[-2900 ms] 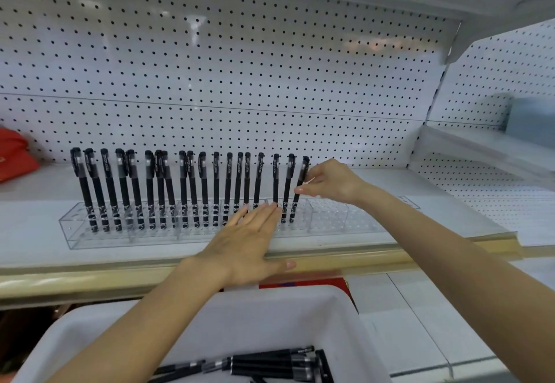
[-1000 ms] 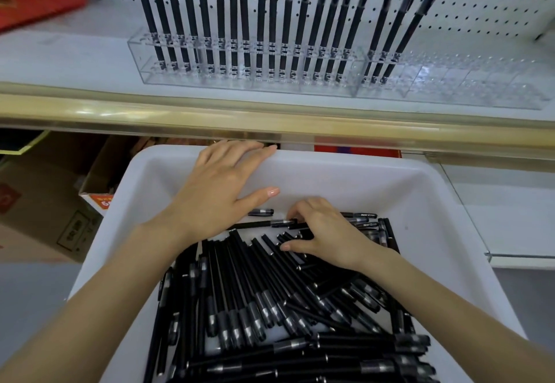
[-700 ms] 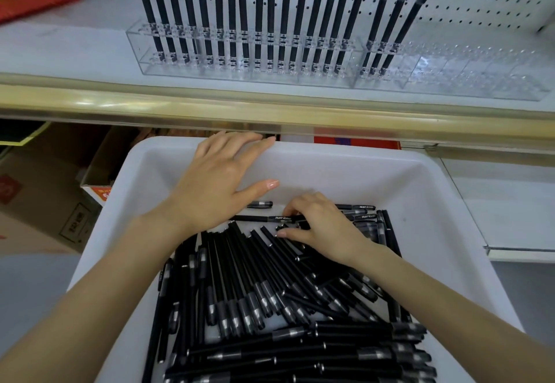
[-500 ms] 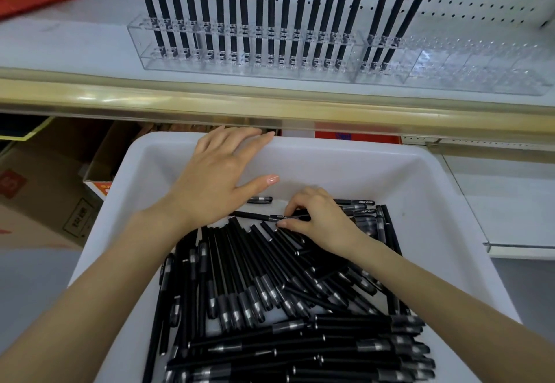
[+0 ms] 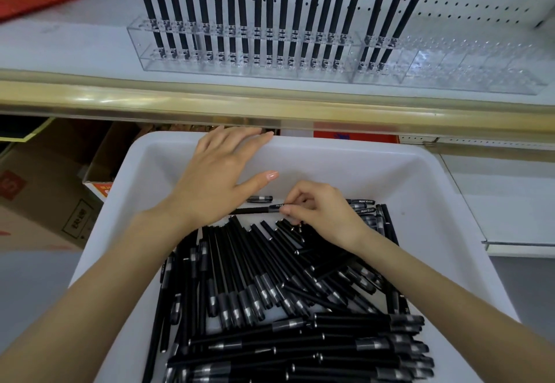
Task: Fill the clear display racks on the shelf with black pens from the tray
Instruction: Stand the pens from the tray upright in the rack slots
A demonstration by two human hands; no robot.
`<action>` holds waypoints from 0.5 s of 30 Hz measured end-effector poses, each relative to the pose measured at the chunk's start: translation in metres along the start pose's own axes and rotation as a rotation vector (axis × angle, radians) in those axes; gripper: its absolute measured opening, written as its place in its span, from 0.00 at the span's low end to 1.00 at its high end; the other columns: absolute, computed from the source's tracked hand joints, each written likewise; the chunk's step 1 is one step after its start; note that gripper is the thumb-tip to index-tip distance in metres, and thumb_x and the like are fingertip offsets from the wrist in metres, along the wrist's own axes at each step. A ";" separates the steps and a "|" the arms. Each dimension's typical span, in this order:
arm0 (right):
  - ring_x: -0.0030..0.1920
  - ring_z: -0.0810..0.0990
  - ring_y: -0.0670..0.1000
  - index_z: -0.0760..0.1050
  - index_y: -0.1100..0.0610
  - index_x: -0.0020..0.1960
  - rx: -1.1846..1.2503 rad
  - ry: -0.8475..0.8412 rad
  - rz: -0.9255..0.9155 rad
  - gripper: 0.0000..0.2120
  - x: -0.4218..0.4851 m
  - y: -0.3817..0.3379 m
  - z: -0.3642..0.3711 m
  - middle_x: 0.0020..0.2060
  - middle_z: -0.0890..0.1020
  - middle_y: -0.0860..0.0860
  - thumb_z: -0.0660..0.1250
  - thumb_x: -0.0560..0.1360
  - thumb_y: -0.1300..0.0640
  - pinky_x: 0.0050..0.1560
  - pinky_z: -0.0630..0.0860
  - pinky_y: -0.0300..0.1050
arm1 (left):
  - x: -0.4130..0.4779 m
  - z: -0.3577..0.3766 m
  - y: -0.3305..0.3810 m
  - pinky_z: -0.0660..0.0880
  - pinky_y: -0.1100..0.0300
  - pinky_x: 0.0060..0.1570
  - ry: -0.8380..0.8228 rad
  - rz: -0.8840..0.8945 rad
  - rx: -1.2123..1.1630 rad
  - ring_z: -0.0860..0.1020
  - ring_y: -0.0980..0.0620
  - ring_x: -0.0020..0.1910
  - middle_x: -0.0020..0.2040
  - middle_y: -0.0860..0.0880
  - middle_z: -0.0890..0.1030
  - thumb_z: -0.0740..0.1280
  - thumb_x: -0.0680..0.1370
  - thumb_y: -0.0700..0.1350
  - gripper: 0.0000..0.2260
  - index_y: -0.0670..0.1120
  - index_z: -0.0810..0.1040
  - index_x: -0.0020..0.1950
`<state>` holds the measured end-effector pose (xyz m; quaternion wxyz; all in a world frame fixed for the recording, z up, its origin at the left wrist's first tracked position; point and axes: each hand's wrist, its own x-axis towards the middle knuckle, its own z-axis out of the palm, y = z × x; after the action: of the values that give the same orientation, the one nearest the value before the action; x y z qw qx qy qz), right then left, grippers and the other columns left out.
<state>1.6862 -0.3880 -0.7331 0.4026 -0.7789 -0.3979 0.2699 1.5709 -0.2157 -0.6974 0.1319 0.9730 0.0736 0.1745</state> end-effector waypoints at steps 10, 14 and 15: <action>0.38 0.84 0.50 0.78 0.63 0.46 0.403 0.092 -0.032 0.04 -0.016 -0.052 -0.089 0.42 0.85 0.60 0.70 0.71 0.68 0.42 0.81 0.40 | 0.042 -0.051 0.009 0.58 0.71 0.64 0.203 -0.050 -0.331 0.67 0.64 0.66 0.65 0.60 0.71 0.58 0.79 0.60 0.18 0.55 0.74 0.66; 0.45 0.83 0.51 0.79 0.60 0.49 0.371 0.222 -0.085 0.10 -0.020 -0.069 -0.137 0.44 0.85 0.58 0.73 0.68 0.62 0.44 0.80 0.39 | 0.082 -0.070 0.030 0.56 0.63 0.68 0.071 0.041 -0.216 0.64 0.64 0.67 0.69 0.59 0.68 0.53 0.75 0.62 0.26 0.54 0.69 0.70; 0.46 0.83 0.52 0.79 0.59 0.49 0.399 0.264 -0.093 0.12 -0.020 -0.074 -0.150 0.44 0.85 0.60 0.73 0.66 0.60 0.45 0.80 0.39 | 0.092 -0.072 0.038 0.55 0.62 0.68 0.042 0.068 -0.180 0.62 0.64 0.67 0.70 0.59 0.66 0.52 0.75 0.63 0.27 0.54 0.68 0.72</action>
<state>1.7566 -0.4404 -0.5896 0.6089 -0.6933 -0.3163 0.2202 1.6344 -0.2176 -0.5919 0.2111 0.9553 0.0273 0.2051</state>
